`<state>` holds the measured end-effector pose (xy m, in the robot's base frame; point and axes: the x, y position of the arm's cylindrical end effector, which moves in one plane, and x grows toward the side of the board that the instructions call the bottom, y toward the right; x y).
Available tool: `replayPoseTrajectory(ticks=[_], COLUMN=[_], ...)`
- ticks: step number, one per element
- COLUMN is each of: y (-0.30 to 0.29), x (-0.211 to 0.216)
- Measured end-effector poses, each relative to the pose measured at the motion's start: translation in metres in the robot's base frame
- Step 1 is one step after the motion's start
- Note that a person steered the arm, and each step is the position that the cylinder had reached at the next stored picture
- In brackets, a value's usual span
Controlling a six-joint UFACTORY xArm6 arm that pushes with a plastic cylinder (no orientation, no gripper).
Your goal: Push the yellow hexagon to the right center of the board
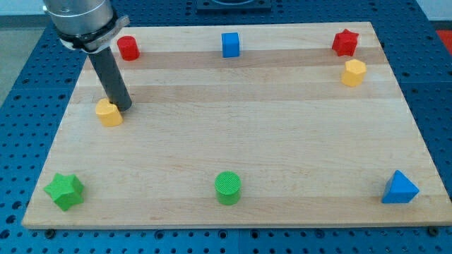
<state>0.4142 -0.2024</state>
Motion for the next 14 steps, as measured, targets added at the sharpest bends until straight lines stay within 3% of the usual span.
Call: replayPoseTrajectory(ticks=[1,3,4,7,9,10,11,12,14], y=[0.038,0.204,0.259,0.26,0.393,0.423,0.49,0.491,0.478], x=[0.0,-0.005,-0.013,-0.013,0.022,0.022,0.021,-0.025,-0.065])
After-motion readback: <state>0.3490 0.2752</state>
